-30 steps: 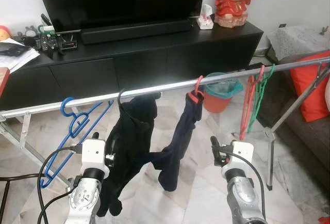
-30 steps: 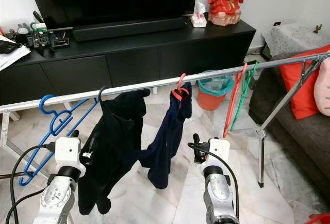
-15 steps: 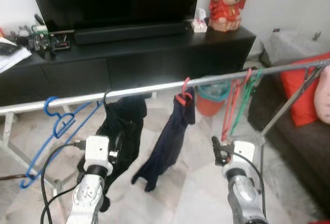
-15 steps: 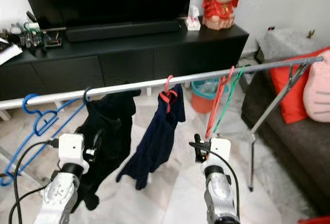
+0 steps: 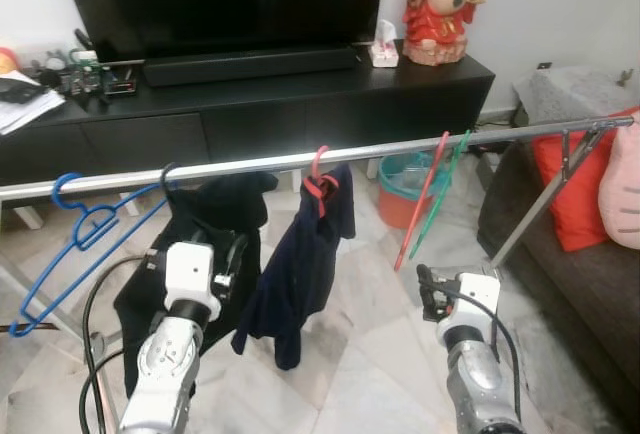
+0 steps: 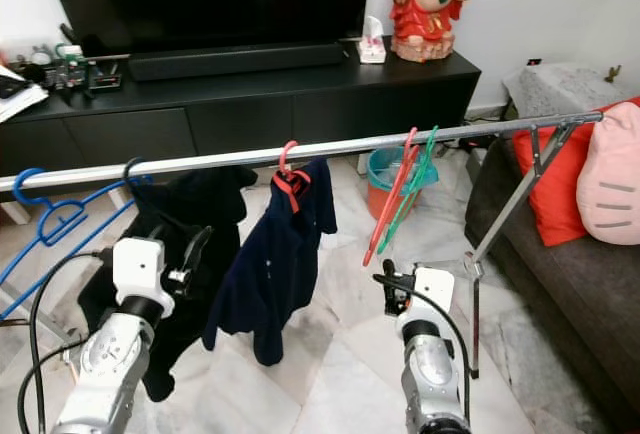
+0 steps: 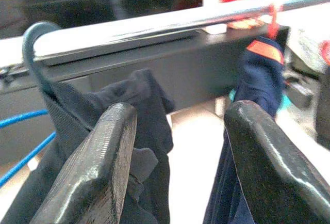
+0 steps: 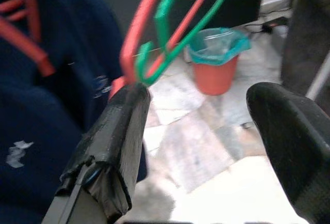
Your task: Hang hanger
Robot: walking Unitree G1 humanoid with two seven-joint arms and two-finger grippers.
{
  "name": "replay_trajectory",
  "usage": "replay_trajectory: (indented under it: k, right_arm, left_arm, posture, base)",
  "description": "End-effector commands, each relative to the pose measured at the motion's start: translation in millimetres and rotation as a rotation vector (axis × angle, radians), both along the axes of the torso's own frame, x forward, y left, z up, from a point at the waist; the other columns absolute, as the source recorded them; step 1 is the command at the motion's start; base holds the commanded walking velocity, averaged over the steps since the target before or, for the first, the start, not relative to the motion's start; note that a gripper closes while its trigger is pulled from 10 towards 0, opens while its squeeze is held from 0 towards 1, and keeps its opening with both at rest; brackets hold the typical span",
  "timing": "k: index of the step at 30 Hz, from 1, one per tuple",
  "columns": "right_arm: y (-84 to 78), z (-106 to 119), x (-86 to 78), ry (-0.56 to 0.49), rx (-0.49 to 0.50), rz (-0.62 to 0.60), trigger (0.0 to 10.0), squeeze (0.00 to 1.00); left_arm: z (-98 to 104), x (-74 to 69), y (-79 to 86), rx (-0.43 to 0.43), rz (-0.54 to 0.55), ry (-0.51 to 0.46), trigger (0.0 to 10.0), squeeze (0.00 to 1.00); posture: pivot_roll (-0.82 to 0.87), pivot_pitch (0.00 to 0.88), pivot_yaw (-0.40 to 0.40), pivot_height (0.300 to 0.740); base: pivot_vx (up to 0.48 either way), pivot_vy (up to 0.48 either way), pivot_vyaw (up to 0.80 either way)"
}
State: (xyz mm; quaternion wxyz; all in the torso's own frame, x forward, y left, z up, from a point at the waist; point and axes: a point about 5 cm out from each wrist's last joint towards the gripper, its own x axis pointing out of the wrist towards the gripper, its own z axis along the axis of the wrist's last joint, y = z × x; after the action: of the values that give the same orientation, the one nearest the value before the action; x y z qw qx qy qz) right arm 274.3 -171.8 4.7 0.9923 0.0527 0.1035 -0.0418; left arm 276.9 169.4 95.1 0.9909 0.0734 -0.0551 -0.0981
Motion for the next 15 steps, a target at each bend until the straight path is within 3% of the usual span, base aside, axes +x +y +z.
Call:
replay_trajectory:
  k: [1,15]
  right_arm:
    - [3.8,0.2,1.2,0.002,0.018,0.012,10.0,0.0]
    - [2.2,-0.3,1.5,0.008,0.012,0.014,10.0,0.0]
  left_arm:
    - [-6.1,1.0,-6.2,0.02,-0.065,0.05,10.0,0.0]
    - [-8.1,3.2,-7.1,-0.002,-0.044,0.061,10.0,0.0]
  posture:
    - [-0.01,0.0,-0.036,0.74]
    - [-0.01,0.0,-0.036,0.74]
  base:
    - [0.0,0.0,-0.8]
    - [0.0,0.0,-0.77]
